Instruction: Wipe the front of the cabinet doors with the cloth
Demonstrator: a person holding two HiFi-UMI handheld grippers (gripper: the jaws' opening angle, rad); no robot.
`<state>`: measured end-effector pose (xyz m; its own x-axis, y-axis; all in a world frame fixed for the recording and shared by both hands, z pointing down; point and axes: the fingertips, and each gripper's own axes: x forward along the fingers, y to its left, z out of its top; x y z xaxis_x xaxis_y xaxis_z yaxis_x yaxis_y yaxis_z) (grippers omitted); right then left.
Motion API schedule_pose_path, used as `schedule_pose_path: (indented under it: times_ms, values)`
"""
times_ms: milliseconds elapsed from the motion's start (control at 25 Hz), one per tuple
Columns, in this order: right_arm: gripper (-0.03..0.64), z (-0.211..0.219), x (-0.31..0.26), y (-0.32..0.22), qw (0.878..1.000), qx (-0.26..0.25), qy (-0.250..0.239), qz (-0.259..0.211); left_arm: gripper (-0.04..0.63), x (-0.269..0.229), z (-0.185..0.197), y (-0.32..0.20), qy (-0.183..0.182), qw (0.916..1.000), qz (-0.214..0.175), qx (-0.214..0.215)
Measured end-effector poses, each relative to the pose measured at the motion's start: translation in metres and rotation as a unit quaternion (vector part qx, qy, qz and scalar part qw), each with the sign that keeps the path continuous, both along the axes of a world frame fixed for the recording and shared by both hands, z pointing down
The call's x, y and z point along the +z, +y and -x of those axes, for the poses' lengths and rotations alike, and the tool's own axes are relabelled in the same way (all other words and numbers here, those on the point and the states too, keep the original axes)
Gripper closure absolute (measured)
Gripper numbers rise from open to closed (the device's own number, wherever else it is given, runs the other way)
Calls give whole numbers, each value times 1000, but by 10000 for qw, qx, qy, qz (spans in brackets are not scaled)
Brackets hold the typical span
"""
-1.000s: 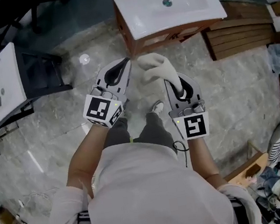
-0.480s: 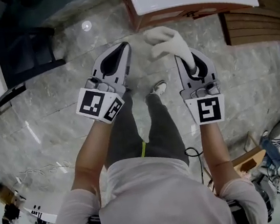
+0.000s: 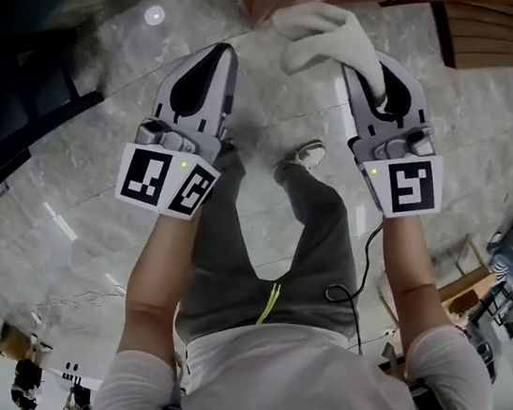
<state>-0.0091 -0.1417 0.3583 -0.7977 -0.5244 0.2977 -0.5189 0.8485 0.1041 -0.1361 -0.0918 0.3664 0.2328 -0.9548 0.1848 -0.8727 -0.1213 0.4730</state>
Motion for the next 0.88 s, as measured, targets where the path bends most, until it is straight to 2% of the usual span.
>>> schedule_pose_path:
  times_ms: [200, 480, 880]
  values:
    - [535, -3, 58, -14, 9998, -78, -101, -152, 578, 62, 0, -8, -106, 9999, -61, -78]
    - [535, 12, 112, -40, 9978, -261, -341, -510, 578, 137, -4, -31, -157, 9996, -223, -97]
    - [535, 9, 156, -53, 9946, -364, -527, -821, 578, 200, -19, -48, -252, 9987, -438, 24]
